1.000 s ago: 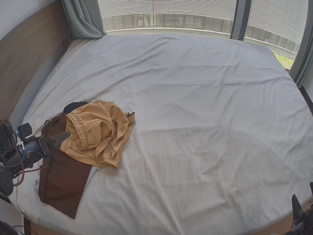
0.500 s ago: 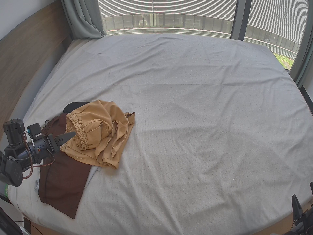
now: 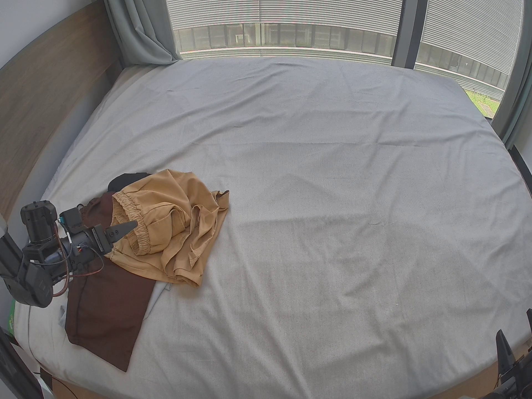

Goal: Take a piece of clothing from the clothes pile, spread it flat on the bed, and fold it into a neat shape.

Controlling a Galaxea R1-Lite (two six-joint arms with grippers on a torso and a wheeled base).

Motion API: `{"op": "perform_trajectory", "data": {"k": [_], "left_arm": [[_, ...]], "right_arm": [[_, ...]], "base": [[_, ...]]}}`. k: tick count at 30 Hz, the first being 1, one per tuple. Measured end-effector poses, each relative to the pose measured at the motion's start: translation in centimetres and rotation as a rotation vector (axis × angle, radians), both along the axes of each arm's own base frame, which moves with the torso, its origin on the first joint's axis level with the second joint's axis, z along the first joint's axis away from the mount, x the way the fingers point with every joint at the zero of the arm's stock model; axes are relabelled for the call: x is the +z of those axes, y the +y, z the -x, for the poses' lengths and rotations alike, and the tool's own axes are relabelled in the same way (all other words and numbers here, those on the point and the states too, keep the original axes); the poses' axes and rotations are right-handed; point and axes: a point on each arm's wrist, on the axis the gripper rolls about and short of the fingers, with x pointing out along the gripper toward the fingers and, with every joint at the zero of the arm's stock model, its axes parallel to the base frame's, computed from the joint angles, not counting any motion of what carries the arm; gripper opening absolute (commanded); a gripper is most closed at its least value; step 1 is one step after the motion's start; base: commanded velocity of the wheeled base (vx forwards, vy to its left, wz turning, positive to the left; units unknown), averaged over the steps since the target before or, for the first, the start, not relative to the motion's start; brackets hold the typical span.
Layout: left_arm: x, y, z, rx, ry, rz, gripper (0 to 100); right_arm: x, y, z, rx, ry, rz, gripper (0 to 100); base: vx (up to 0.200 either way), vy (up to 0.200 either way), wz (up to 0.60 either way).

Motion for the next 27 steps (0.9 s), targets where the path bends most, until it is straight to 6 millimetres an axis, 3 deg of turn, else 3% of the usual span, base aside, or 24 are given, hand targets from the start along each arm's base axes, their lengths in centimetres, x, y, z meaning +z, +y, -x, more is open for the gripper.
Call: {"op": "perform_trajectory", "data": {"k": [10,27], "left_arm": [[-0.9,-0.3,-2.1,0.003,0.025,0.067,100],[-1.9,-2.5,-4.7,-0.051,0.026,0.128,100]], "right_arm": [[0.0,0.0,0.0,0.0,0.0,0.0,100],[0.0,0.0,0.0,0.0,0.0,0.0,100]], "base": [[0.0,0.0,0.0],[0.0,0.0,0.0]]}}
